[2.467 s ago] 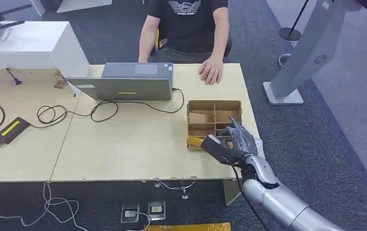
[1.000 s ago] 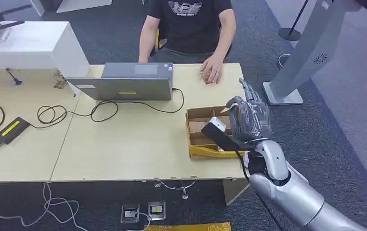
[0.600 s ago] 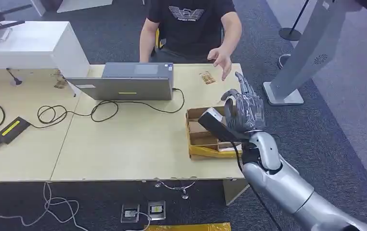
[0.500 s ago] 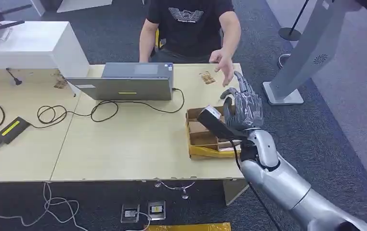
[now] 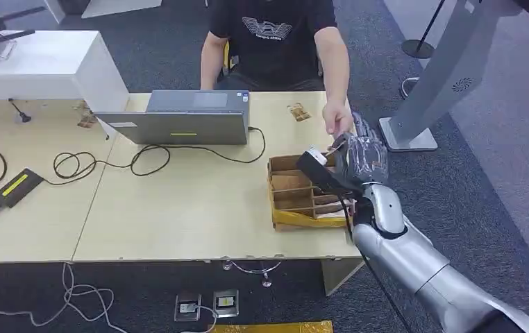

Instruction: Pass the card to the sensor for recognition and then transmit it.

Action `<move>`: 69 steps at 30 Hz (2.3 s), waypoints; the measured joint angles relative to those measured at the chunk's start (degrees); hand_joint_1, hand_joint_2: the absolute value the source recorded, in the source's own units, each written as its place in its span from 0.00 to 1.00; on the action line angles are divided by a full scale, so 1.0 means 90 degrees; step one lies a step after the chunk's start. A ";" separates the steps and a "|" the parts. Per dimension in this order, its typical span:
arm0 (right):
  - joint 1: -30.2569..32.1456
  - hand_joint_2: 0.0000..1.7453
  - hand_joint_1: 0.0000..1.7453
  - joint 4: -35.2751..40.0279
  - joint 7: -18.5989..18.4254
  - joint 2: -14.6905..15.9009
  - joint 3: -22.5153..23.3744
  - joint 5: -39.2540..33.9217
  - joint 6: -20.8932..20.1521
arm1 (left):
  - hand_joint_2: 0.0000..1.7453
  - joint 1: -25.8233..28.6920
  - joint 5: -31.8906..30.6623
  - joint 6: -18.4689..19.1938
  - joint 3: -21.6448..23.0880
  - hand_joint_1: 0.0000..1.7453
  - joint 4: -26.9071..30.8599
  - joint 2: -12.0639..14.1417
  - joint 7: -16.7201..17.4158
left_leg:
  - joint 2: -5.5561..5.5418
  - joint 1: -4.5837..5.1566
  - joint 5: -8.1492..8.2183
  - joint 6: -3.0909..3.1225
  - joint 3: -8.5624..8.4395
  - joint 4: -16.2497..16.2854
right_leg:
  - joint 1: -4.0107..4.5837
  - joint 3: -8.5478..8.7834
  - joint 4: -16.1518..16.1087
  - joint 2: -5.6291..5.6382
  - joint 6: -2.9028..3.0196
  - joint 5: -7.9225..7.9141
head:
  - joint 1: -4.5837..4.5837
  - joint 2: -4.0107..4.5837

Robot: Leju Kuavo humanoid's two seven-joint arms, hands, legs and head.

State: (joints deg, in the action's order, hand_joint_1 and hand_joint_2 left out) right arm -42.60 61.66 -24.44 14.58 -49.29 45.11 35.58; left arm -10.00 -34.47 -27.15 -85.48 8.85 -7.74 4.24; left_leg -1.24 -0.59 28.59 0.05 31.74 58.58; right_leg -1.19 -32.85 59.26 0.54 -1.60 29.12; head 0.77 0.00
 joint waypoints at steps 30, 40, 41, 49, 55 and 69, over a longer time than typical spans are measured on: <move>-0.0092 1.00 0.00 -0.0551 -0.0575 0.0121 0.0002 0.0372 0.0126 | 0.00 -0.0004 -0.0063 0.0070 0.0024 0.00 0.0000 -0.0034 0.0000 | 0.0004 0.0000 0.0000 0.0000 -0.0005 0.0001 | 0.0000 -0.0003 -0.0001 0.0004 0.0000 0.0000 | 0.0000 -0.0002; -0.0283 1.00 0.00 -0.0549 -0.1445 0.1053 0.0420 -0.0184 -0.0408 | 0.00 0.0082 -0.0088 0.0192 0.0034 0.00 0.0000 -0.0034 -0.0007 | 0.0003 0.0006 0.0001 0.0002 -0.0006 0.0005 | -0.0007 -0.0002 -0.0007 0.0002 -0.0003 -0.0002 | 0.0000 0.0000; -0.0284 1.00 0.00 -0.0546 -0.1521 0.1188 0.0469 -0.0246 -0.0442 | 0.00 0.0092 -0.0080 0.0194 0.0034 0.00 0.0000 -0.0034 -0.0010 | -0.0009 0.0007 0.0001 0.0002 -0.0003 0.0005 | -0.0007 0.0000 -0.0007 -0.0008 -0.0003 -0.0002 | 0.0000 0.0000; -0.0258 1.00 0.00 -0.0510 -0.1671 0.1773 0.0733 -0.0374 -0.0486 | 0.00 0.0145 -0.0044 0.0202 0.0029 0.00 0.0000 -0.0039 -0.0032 | 0.0005 0.0003 0.0001 0.0001 -0.0010 0.0005 | -0.0002 -0.0010 -0.0007 0.0009 -0.0002 -0.0002 | -0.0005 -0.0002; 0.0568 1.00 0.00 -0.0554 -0.1744 0.2366 0.1667 -0.0462 -0.0661 | 0.00 0.0186 -0.0019 0.0228 0.0022 0.00 0.0000 -0.0053 -0.0073 | -0.0027 0.0000 0.0004 0.0003 0.0003 0.0004 | -0.0001 0.0002 -0.0012 -0.0027 -0.0001 0.0001 | 0.0005 0.0000; 0.2276 1.00 0.00 -0.2608 -0.0989 0.2572 0.3312 -0.1882 0.0325 | 0.00 0.0179 0.0005 0.0056 -0.0007 0.00 0.0000 -0.0092 -0.0139 | -0.0031 -0.0003 0.0015 0.0007 0.0009 0.0003 | 0.0005 -0.0004 -0.0021 -0.0032 -0.0004 0.0006 | -0.0002 0.0000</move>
State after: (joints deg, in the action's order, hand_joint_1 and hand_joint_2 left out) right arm -22.12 38.19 -33.34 37.73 -19.48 28.18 38.51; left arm -8.39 -34.43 -26.64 -85.55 8.85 -8.57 2.99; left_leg -1.52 -0.62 28.73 0.11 31.82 58.60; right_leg -1.15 -32.89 59.08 0.25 -1.63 29.18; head 0.74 0.00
